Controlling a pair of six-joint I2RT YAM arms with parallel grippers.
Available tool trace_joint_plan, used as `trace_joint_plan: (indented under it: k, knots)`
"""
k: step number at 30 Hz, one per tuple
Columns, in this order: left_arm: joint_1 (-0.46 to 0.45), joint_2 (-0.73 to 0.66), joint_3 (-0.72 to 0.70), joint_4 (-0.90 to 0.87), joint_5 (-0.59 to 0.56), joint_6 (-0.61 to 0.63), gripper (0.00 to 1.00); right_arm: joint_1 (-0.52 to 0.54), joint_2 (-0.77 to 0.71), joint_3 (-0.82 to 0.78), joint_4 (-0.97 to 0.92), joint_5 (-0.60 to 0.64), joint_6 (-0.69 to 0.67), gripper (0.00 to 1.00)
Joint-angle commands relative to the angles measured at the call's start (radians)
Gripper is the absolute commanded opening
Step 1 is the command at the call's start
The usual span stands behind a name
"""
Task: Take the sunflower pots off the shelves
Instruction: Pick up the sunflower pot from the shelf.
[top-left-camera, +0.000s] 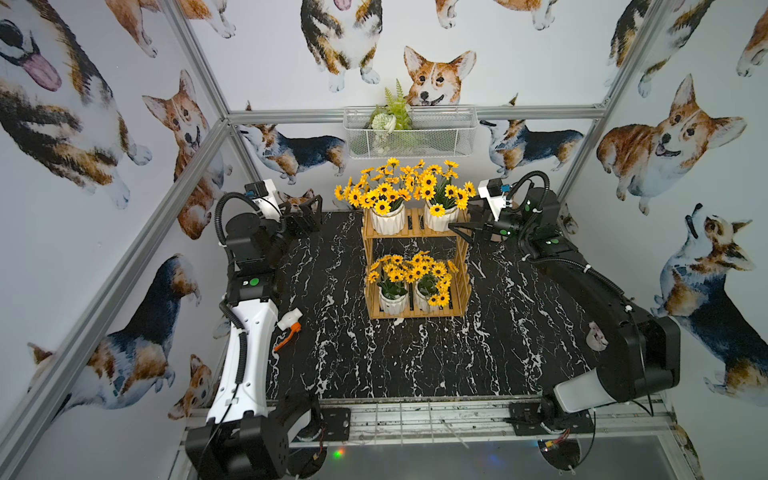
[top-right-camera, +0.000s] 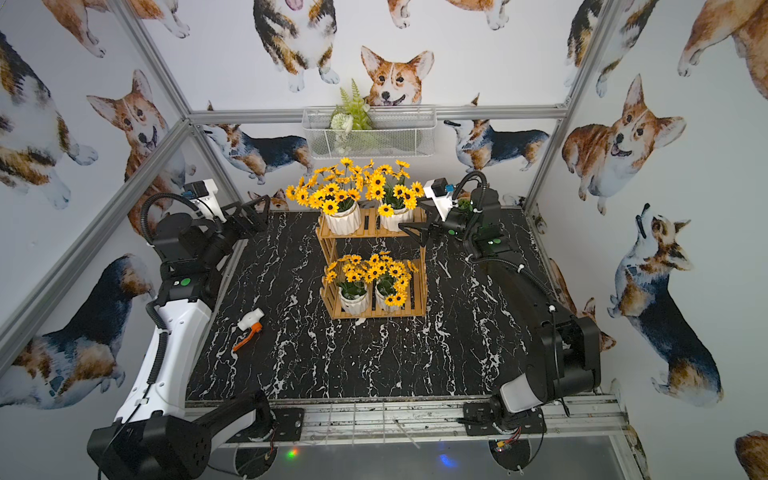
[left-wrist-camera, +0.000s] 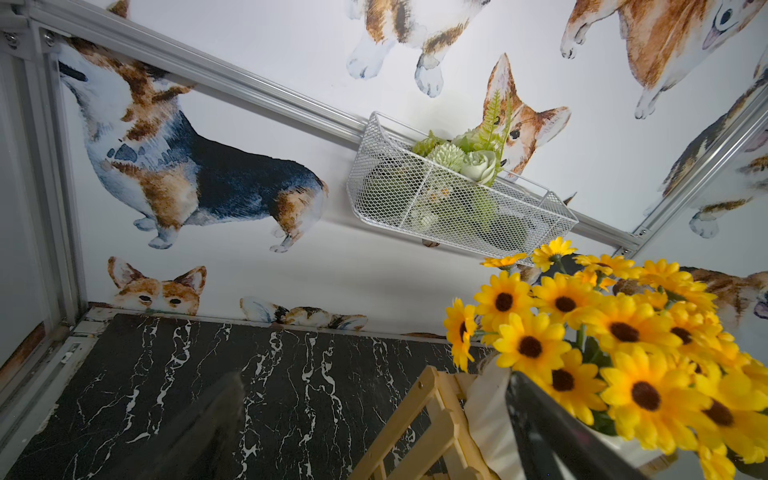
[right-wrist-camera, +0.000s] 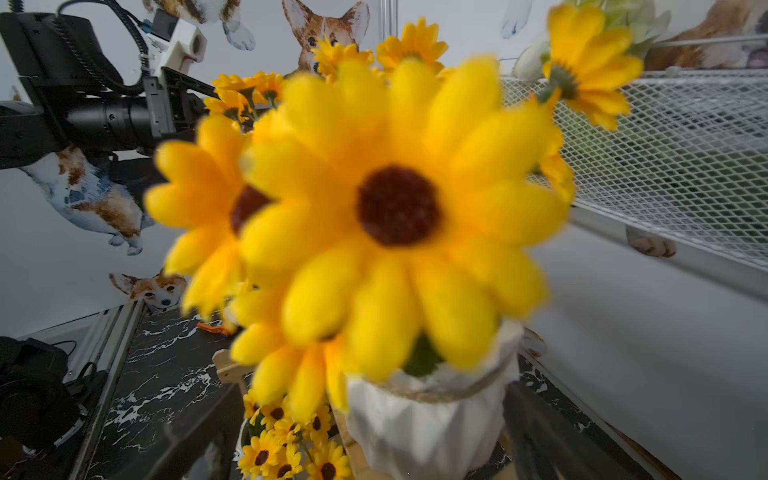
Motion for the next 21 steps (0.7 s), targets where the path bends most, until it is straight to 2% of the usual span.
trace_joint_plan:
  k: [1, 21]
  knots:
    - [0.002, -0.007, 0.007, 0.013, 0.009, 0.006, 1.0, 0.001, 0.013, 0.015, 0.01, 0.006, -0.023, 1.0]
    - [0.001, -0.025, 0.004, 0.005, 0.002, 0.017, 1.0, 0.03, 0.118, 0.116, 0.01, -0.011, -0.013, 1.0]
